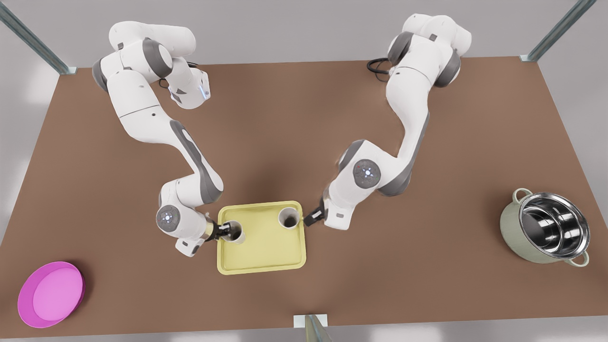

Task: Use both arms to respectively pick up the white IKEA cups from the middle-left and middle-right positions, then place the white IKEA cups onto the middle-middle tray, ensuring that the cups remain upright and do not tip over

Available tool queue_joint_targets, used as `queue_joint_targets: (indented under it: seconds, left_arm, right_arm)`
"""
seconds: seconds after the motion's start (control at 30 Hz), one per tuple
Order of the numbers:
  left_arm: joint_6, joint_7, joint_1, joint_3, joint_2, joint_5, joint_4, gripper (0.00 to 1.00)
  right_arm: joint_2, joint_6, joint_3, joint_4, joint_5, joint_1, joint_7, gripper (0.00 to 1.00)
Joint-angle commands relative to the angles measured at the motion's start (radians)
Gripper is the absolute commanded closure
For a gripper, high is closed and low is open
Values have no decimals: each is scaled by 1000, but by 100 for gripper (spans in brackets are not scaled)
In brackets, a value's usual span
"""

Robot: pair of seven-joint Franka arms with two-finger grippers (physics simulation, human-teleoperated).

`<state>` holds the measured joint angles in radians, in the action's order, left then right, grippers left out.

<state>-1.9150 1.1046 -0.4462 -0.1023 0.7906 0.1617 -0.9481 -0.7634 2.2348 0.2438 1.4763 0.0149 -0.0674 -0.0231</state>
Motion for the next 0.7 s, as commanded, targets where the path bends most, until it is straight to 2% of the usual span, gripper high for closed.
queue_joint_targets:
  seconds: [0.0,0.1,0.17,0.2,0.23,0.27,0.3,0.4,0.5,0.6,0.67]
  left_arm:
    - [542,-268,106,1,-91,-65,2,0]
    - [740,-687,225,10,-177,-323,3,0]
    - [781,-983,334,10,-211,-324,3,0]
    - [751,-988,343,1,-269,-320,-26,0]
    - [567,-1009,359,-13,-425,-278,-280,0]
    - [510,-1010,354,-14,-499,-274,-383,0]
    - [627,-1010,354,-13,-530,-271,-379,0]
    - [537,-1003,351,-14,-522,-237,-382,0]
    - [534,-1006,353,-13,-518,-206,-382,0]
    - [536,-1008,353,-13,-518,-211,-380,0]
    - [536,-1008,353,-13,-518,-209,-380,0]
  right_arm:
    - [1,9,-1,-1,39,-2,-136,0]
    - [4,8,-1,-2,39,1,-135,0]
    - [24,-44,0,1,40,6,-129,0]
    - [55,-96,2,15,42,12,-124,0]
    - [107,-153,6,44,50,17,-123,0]
    - [139,-227,11,44,51,24,-109,0]
    - [179,-323,11,39,57,32,-89,0]
    - [214,-474,-1,19,42,69,-42,0]
    - [207,-598,-20,-11,-213,161,-5,0]
    - [216,-765,-21,-142,-302,172,-1,0]
    - [318,-771,-47,-146,-289,167,72,0]
